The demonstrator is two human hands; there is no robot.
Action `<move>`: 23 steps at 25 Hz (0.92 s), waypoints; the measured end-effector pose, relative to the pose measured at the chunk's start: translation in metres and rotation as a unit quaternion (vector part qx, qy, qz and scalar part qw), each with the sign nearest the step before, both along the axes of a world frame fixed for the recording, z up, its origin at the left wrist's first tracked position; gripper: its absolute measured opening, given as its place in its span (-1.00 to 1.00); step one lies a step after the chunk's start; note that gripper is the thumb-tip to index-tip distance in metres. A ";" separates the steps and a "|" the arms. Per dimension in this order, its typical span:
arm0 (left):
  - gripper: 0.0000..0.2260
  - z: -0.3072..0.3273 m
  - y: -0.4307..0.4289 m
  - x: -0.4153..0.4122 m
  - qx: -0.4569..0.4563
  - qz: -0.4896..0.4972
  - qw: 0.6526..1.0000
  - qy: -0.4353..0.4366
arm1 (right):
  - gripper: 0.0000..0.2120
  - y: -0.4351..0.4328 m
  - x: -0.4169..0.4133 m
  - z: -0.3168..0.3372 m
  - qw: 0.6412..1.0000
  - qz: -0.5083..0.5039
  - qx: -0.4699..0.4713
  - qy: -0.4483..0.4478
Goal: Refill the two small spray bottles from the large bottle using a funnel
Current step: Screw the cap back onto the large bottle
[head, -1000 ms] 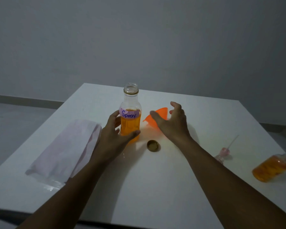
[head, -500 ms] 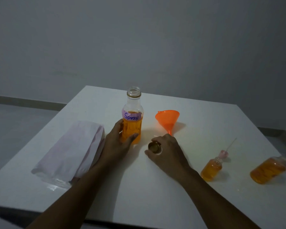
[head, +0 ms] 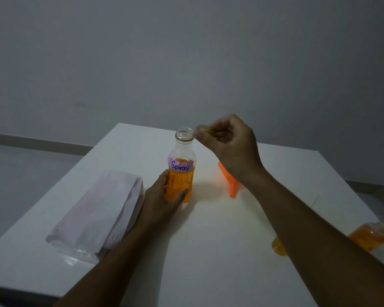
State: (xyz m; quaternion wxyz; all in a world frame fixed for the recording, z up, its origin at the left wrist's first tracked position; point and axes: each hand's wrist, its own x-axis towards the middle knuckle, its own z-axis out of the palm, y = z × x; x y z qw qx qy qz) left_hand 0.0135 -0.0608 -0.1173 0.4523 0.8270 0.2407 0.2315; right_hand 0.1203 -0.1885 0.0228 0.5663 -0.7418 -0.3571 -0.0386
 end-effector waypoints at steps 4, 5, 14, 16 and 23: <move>-0.39 -0.001 0.004 0.003 0.011 -0.005 0.999 0.030 | -0.60 0.028 0.008 0.027 0.983 0.094 -0.139 -0.074; -0.39 -0.001 0.005 0.003 0.011 -0.009 0.999 0.033 | -0.57 0.032 0.011 0.031 0.972 0.120 -0.182 -0.092; -0.41 -0.003 0.007 0.004 0.016 -0.016 0.999 0.039 | -0.73 0.047 0.015 0.076 0.837 0.155 -0.424 -0.310; -0.45 -0.002 0.007 0.003 0.011 -0.019 0.999 0.040 | -0.47 0.051 0.013 0.069 0.813 0.101 -0.446 -0.360; -0.44 0.001 0.013 0.005 0.000 -0.054 0.996 0.077 | -0.31 0.052 0.027 0.077 0.812 0.115 -0.475 -0.321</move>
